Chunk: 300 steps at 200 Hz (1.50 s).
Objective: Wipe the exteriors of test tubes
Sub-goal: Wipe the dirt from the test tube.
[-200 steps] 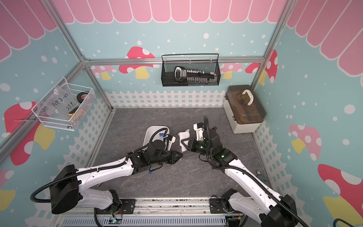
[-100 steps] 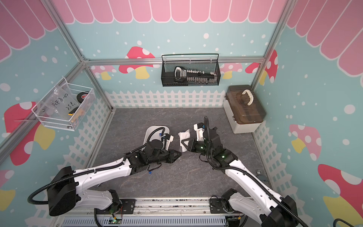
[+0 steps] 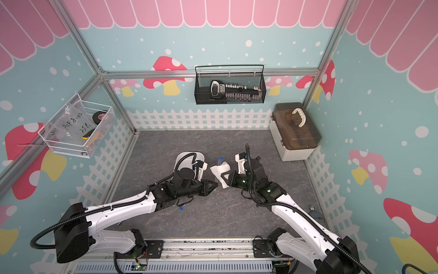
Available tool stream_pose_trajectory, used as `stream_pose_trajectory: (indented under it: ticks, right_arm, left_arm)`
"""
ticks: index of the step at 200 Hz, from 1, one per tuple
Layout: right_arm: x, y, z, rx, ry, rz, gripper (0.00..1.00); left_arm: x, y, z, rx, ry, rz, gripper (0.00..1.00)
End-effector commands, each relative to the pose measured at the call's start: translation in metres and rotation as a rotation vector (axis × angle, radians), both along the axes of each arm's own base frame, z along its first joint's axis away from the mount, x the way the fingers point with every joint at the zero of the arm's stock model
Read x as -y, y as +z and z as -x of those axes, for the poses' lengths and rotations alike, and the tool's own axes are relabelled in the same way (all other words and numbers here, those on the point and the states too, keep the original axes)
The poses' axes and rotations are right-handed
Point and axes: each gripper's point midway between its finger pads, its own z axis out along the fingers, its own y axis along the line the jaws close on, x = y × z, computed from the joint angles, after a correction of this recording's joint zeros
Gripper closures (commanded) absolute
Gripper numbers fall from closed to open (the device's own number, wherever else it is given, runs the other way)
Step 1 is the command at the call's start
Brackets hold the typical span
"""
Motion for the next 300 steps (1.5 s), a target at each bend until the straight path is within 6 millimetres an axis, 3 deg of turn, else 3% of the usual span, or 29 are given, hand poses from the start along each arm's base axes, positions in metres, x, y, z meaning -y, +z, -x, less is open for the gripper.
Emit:
stream_pose_trajectory:
  ticks: [1, 100, 216, 300]
  right_arm:
    - [0.006, -0.012, 0.002, -0.020, -0.019, 0.043, 0.74]
    - [-0.008, -0.015, -0.013, 0.000, -0.021, -0.004, 0.68]
    - [-0.014, -0.013, -0.016, 0.017, -0.016, -0.033, 0.51]
    - [-0.032, -0.019, -0.021, 0.022, 0.012, -0.076, 0.50]
  left_arm:
    - [-0.004, 0.004, -0.002, 0.005, 0.020, 0.017, 0.84]
    - [0.001, 0.006, 0.001, -0.009, 0.000, 0.034, 0.85]
    - [0.009, 0.010, 0.004, -0.025, -0.030, 0.077, 0.84]
    - [0.009, 0.012, 0.004, -0.022, -0.030, 0.081, 0.85]
